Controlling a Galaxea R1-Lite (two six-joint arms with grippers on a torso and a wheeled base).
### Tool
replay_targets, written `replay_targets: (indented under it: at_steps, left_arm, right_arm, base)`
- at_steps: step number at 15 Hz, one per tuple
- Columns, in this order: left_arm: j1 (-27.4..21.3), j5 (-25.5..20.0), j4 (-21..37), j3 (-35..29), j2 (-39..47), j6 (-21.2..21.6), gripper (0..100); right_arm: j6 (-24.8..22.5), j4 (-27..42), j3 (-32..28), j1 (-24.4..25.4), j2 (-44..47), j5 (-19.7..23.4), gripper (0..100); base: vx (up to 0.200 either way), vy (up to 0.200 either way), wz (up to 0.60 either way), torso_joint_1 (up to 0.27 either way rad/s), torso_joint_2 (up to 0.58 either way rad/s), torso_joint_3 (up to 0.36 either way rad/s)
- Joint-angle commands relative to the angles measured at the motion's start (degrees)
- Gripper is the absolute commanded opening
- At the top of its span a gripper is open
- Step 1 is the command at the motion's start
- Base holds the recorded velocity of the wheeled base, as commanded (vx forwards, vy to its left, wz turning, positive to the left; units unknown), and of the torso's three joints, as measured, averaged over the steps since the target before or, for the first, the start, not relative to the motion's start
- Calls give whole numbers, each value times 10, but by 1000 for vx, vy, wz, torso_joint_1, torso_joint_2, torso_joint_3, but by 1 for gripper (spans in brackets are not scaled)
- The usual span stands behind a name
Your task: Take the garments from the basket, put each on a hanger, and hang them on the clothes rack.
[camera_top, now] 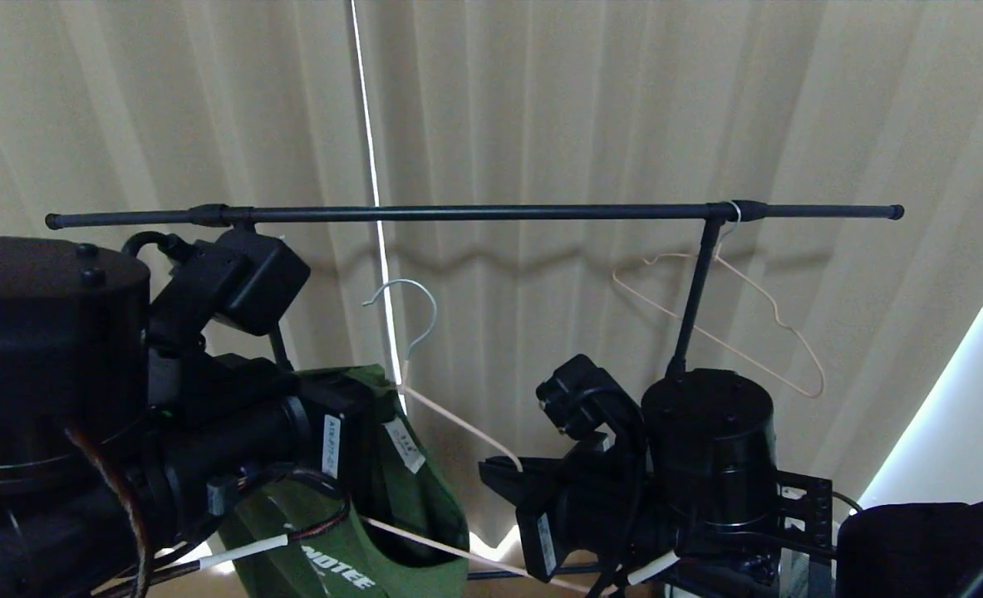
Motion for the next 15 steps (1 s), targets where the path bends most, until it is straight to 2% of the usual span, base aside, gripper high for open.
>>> replay_targets:
  at_steps: [1,2,3,5,8,11,12,15]
  left_arm:
    - [2,0,-32,36,-5,21,0]
    - [2,0,-41,43,-5,27,0]
    - [2,0,-46,50,-8,33,100]
    - [2,0,-46,53,-13,35,100]
    - [32,-1,-75,53,-56,36,100]
    - [35,-33,-75,58,-95,38,100]
    - [39,-77,-76,72,-125,55,100]
    - [126,-224,-77,113,-180,144,100]
  right_arm:
    - [0,0,0,0,-2,0,0]
    - [0,-1,0,0,-3,0,0]
    - [0,-1,0,0,-3,0,0]
    - [0,-1,0,0,-5,0,0]
    - [0,-1,7,-28,-36,-2,0]
    - [1,-1,11,-41,-59,-2,0]
    - [1,1,12,-45,-74,-2,0]
    - [-12,8,52,-53,-126,-1,0]
  base:
    - [0,0,0,0,0,0]
    - [0,0,0,0,0,0]
    - [0,0,0,0,0,0]
    - [0,0,0,0,0,0]
    - [0,0,0,0,0,0]
    - [0,0,0,0,0,0]
    - [0,0,0,0,0,0]
    - [0,0,0,0,0,0]
